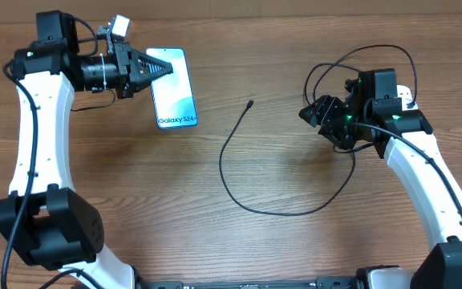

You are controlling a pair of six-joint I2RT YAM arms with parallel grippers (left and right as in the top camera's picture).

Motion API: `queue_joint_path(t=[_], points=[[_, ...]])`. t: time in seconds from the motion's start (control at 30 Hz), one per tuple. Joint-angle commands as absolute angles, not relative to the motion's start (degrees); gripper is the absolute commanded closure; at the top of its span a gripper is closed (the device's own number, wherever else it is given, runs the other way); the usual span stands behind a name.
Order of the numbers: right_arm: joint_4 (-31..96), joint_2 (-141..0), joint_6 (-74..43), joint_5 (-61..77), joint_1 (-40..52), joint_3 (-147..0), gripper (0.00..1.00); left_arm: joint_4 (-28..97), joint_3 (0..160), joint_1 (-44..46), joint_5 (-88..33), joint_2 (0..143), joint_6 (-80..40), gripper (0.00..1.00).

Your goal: Plug charger to phone and switch on socket

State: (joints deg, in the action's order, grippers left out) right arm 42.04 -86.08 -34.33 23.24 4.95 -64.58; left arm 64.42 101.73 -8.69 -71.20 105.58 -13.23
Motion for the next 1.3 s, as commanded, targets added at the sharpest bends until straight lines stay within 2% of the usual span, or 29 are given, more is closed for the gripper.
queue_joint_path(t=[0.0, 0.43, 0.9, 1.27], points=[[41.91, -85.30, -32.51, 24.77, 4.80, -64.99, 0.32, 64.62, 102.69, -7.70, -73.47, 103.63, -12.58, 0.96], [39.68, -85.30, -33.19, 28.73, 4.86, -64.95, 0.35, 53.30, 102.69, -7.86, -63.18, 103.61, -37.95, 0.96], [37.56, -85.36, -35.81, 29.26, 5.52, -64.93, 0.37, 39.29, 99.85, -7.88, -63.33, 103.79, -50.92, 0.95], [36.45, -88.36, -36.91, 29.69, 7.44, -64.90, 0.37, 22.57, 87.11, -7.99, -67.92, 103.79, -60.03, 0.96]])
